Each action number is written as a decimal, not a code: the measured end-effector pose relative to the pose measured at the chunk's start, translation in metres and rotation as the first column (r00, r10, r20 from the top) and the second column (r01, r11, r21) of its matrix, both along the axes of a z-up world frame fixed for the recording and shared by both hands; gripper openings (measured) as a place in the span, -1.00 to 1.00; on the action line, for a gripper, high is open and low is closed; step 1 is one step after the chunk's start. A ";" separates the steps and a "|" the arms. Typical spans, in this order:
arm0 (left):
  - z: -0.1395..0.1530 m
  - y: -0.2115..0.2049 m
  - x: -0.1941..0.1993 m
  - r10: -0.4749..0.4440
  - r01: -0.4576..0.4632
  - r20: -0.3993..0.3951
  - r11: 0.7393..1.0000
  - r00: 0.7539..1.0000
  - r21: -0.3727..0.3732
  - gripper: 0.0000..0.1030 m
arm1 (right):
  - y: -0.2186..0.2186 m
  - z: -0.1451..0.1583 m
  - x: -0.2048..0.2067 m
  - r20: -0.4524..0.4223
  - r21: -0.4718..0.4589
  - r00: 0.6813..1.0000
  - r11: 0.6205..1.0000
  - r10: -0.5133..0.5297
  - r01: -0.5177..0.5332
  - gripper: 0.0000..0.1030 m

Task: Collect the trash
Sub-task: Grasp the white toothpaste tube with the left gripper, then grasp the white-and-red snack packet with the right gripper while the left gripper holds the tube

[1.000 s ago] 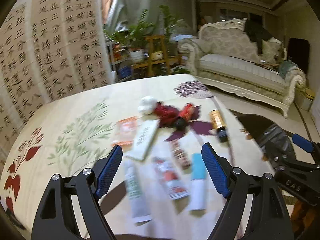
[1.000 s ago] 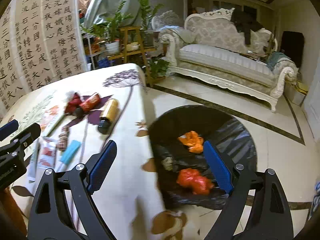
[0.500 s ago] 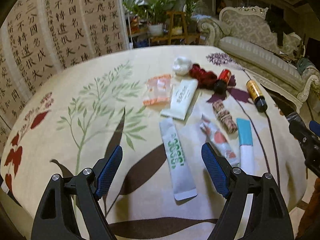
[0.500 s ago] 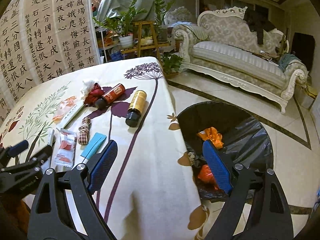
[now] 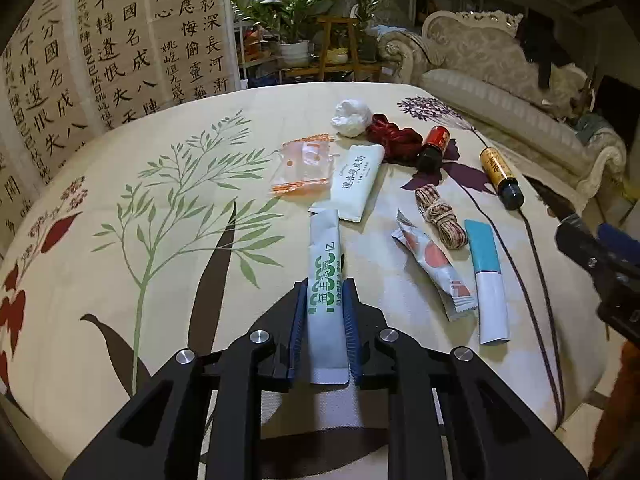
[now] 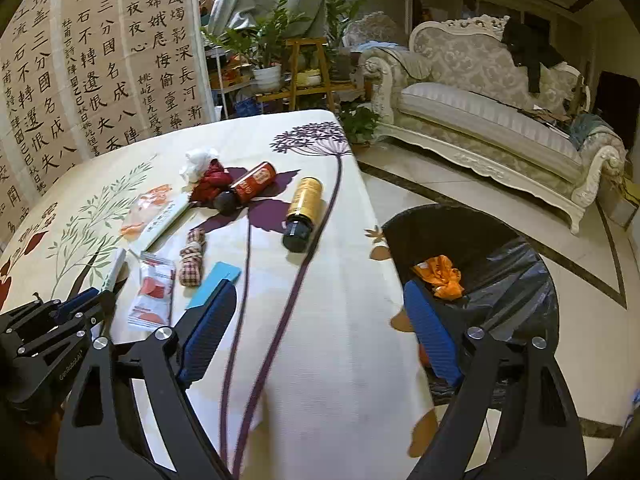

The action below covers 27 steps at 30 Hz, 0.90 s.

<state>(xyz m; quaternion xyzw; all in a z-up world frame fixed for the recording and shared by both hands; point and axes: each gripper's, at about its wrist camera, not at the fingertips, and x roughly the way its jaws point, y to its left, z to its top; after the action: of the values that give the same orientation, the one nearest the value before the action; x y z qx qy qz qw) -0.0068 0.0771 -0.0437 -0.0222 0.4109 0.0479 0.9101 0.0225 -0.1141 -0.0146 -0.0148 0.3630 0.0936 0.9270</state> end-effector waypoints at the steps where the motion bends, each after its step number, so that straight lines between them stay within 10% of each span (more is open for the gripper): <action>1: 0.001 0.002 -0.001 0.000 0.000 0.001 1.000 1.000 -0.003 -0.62 | 0.001 0.000 0.000 -0.002 0.002 1.000 1.000 0.006 -0.006 0.48; 20: 0.017 0.071 -0.021 0.149 -0.149 0.055 0.989 0.987 0.007 -0.62 | 0.092 -0.001 -0.011 -0.041 -0.033 0.971 0.971 0.235 -0.236 0.02; 27: 0.016 0.090 -0.026 0.189 -0.189 0.060 0.982 0.980 0.001 -0.62 | 0.113 -0.015 -0.011 -0.091 -0.054 0.955 0.957 0.280 -0.286 -0.52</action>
<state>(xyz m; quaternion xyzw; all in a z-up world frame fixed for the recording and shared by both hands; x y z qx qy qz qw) -0.0330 0.1675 -0.0273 -0.0597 0.3794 0.1347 0.9134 0.0119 -0.0015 -0.0299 -0.0938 0.3981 0.2139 0.8871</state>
